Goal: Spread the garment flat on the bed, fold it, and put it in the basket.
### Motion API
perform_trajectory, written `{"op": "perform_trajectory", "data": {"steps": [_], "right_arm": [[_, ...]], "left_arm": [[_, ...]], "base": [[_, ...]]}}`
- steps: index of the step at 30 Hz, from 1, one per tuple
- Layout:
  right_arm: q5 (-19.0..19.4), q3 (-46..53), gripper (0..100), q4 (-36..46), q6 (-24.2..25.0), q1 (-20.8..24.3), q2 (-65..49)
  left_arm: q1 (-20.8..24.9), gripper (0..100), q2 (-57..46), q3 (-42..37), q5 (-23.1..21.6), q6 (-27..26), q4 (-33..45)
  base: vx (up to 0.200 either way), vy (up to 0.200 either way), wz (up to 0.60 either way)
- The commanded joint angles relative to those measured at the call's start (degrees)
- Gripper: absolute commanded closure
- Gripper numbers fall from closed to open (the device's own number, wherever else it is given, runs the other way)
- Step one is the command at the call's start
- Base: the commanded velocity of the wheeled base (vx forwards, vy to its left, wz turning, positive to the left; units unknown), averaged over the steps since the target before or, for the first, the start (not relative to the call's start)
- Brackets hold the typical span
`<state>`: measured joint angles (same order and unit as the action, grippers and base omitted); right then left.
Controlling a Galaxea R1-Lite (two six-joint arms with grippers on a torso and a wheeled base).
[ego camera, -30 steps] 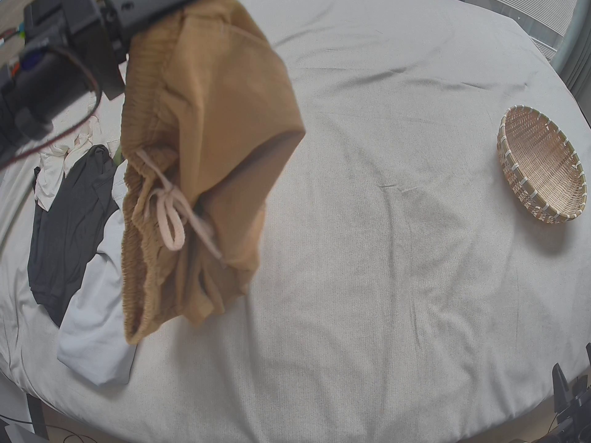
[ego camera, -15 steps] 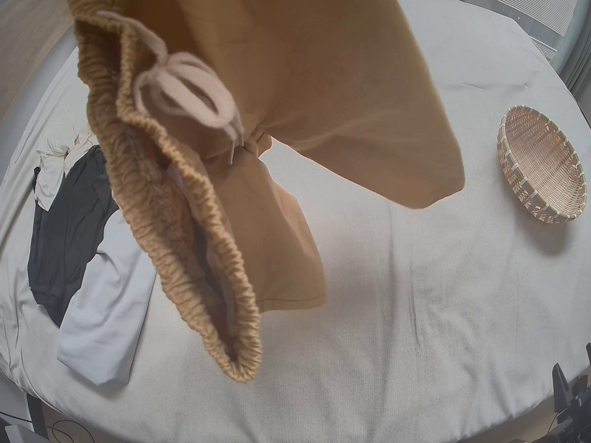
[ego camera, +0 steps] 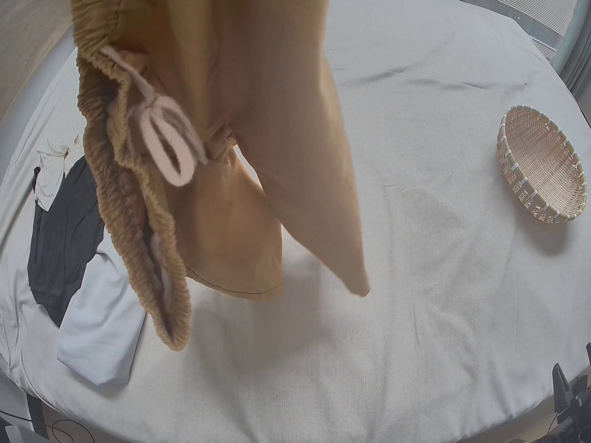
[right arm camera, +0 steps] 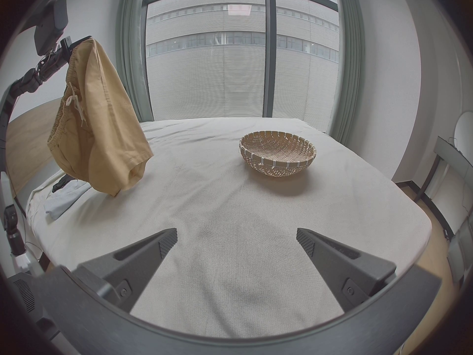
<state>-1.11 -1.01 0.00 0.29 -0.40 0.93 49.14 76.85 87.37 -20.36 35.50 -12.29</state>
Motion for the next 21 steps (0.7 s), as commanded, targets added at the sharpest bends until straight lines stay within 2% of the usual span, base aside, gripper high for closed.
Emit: {"op": "perform_trajectory", "data": {"steps": [1, 6, 8, 12, 15, 18, 21], "right_arm": [[0.1, 1.0, 0, 0.1, 0.0, 0.0, -0.7], [0.1, -0.7, 0, -3.2, -0.4, -0.2, -0.8], [0.1, -7.8, 0, -5.7, -0.4, -0.4, 2.9], [1.3, -9.6, 0, -5.8, -0.2, -0.1, 7.8], [5.1, -8.7, 0, -6.7, 0.1, 0.0, 14.6], [6.4, -10.9, 0, -8.0, 0.8, 0.7, 21.5], [11.0, -15.4, 0, -8.6, 3.9, 5.7, 30.8]], "left_arm": [[0.7, 100, 0.3, -0.1, 0.0, 0.0, 0.0], [1.3, 100, 0.7, -0.1, 0.1, -0.1, 0.0], [1.4, 100, 0.8, -0.1, 0.1, -0.1, 0.0], [1.4, 100, 1.1, -0.1, 0.1, -0.2, 0.0], [1.4, 100, 1.1, -0.1, 0.1, -0.2, 0.0], [1.4, 100, 1.2, 0.1, 0.1, -0.2, 0.0], [1.4, 100, 1.7, 0.2, 0.1, -0.2, 0.0]], "base": [[0.0, 0.0, 0.0], [0.0, 0.0, 0.0], [0.0, 0.0, 0.0], [0.0, 0.0, 0.0], [0.0, 0.0, 0.0], [0.0, 0.0, 0.0], [0.0, 0.0, 0.0]]}}
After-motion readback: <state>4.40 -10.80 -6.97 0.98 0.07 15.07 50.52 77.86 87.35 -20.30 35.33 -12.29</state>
